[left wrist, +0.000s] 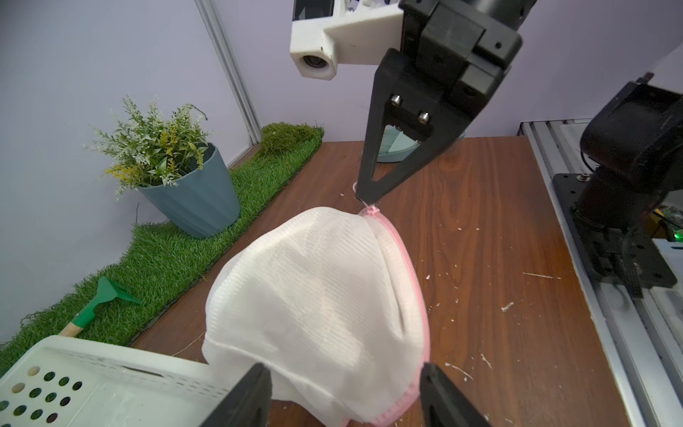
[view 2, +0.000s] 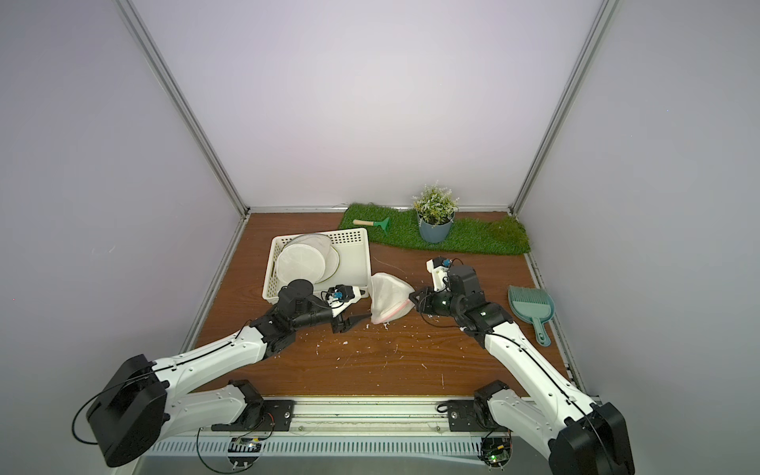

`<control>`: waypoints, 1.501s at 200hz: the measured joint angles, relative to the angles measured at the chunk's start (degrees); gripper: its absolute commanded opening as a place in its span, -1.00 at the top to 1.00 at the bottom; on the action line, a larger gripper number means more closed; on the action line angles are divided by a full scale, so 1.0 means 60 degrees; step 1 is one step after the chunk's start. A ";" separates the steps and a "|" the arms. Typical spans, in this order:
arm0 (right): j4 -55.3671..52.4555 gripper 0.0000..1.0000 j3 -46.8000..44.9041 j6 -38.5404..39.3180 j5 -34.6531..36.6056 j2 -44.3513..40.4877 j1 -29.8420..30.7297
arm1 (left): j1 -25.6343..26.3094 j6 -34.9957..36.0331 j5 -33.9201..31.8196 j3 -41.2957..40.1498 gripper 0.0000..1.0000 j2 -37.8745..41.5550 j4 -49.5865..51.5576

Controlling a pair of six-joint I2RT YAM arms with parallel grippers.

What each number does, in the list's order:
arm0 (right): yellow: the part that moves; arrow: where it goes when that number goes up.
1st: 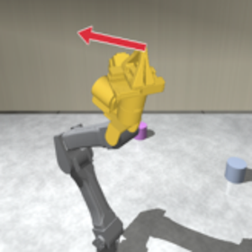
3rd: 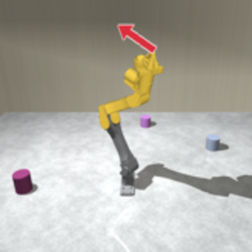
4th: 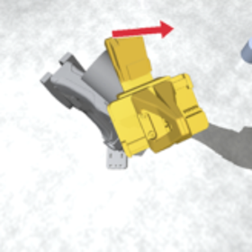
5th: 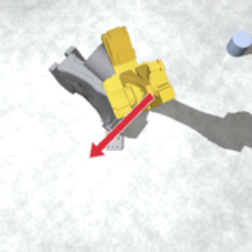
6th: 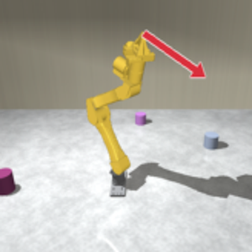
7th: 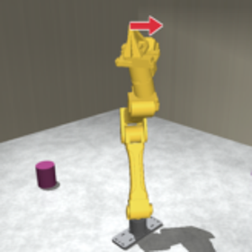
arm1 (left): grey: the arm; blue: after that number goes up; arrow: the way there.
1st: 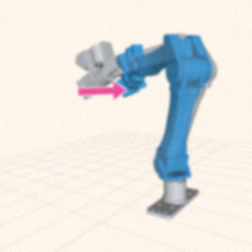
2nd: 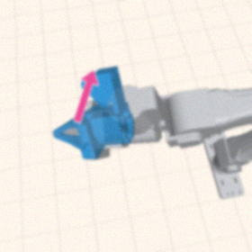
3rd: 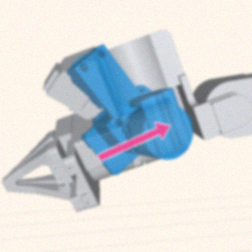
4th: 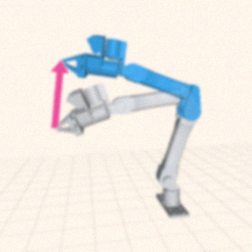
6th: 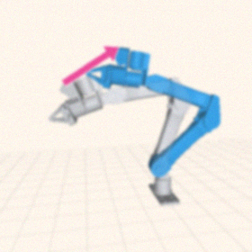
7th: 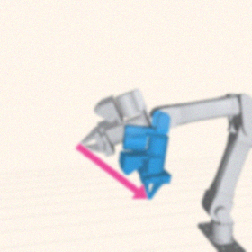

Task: Turn the laundry bag inside out
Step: Zip the zipper on the laundry bag.

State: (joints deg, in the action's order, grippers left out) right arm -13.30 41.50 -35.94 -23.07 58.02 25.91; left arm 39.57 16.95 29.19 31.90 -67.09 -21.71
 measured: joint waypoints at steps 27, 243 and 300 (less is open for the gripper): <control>-0.0113 1.00 0.0353 0.0193 0.0335 0.0160 0.0408 | 0.0510 0.0062 -0.0361 0.0838 -0.37 -0.0117 0.0681; -0.0758 1.00 0.1814 0.0408 0.1705 0.0783 0.2197 | 0.1504 0.0645 -0.1785 0.2645 0.98 -0.1144 0.3009; -0.0699 1.00 0.0634 -0.0080 0.2033 -0.0124 0.0364 | 0.1173 -0.0994 -0.1188 0.1315 0.98 -0.0051 0.1220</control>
State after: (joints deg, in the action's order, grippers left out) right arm -17.50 45.30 -36.42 -10.87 57.28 28.10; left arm 46.61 10.98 22.06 39.79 -67.40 -14.39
